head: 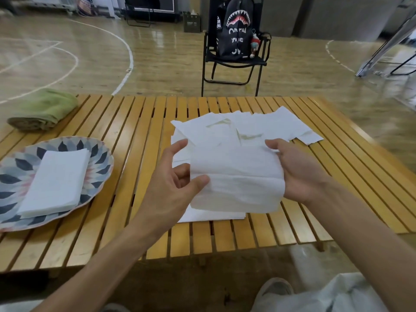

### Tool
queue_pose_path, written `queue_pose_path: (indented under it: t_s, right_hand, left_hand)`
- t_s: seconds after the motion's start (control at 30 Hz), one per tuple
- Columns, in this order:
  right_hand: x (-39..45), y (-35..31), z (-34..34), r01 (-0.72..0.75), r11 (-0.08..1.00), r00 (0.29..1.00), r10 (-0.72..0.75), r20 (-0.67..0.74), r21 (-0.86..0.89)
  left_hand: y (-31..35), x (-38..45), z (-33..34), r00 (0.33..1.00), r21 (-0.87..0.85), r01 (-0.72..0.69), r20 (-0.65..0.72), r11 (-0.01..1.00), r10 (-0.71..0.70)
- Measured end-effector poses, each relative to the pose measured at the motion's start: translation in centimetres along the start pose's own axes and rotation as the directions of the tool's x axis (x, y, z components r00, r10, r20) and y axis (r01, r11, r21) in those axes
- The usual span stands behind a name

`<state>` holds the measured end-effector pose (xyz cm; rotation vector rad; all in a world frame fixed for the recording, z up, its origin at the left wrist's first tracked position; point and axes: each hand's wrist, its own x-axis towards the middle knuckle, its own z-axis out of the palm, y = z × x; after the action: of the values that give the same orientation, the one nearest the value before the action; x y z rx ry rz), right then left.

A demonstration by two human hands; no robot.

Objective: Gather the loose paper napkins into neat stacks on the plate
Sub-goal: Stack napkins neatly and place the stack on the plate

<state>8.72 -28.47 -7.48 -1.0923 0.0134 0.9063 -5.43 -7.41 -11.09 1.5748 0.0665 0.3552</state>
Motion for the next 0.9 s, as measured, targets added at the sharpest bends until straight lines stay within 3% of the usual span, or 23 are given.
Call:
queue_pose_path:
  t_s: [0.1,0.17,0.4,0.67,0.77,0.9]
  right_hand:
    - [0.1,1.1,-0.1,-0.1,0.991,0.995,0.097,-0.037,-0.086]
    - [0.0,1.8,-0.1,-0.083,0.986,0.994,0.07,-0.089,-0.147]
    - [-0.9,2.7,1.7,0.279,0.837,0.947,-0.321,-0.01,-0.471]
    - [-1.2,2.9,2.2,0.41,0.805,0.907,-0.41,0.096,-0.429]
    - [-1.1,3.0,2.3,0.467,0.801,0.879,-0.466,0.1,-0.376]
    - [-1.0,3.3,2.3,0.523,0.728,0.834,-0.545,0.088,-0.444]
  left_hand:
    - [0.5,0.2,-0.4,0.994,0.012,-0.071,-0.077,0.997,0.071]
    - [0.8,0.3,-0.8,0.988,0.042,-0.1,-0.111,0.994,0.105]
    - [1.0,0.6,-1.9,0.97,0.239,-0.129,-0.171,0.962,0.173]
    - [0.7,0.8,-2.6,0.974,0.326,-0.12,-0.143,0.938,0.175]
    - [0.7,0.8,-2.7,0.97,0.284,-0.105,-0.183,0.953,0.161]
    - [0.6,0.8,-2.9,0.965,0.246,-0.085,-0.219,0.966,0.141]
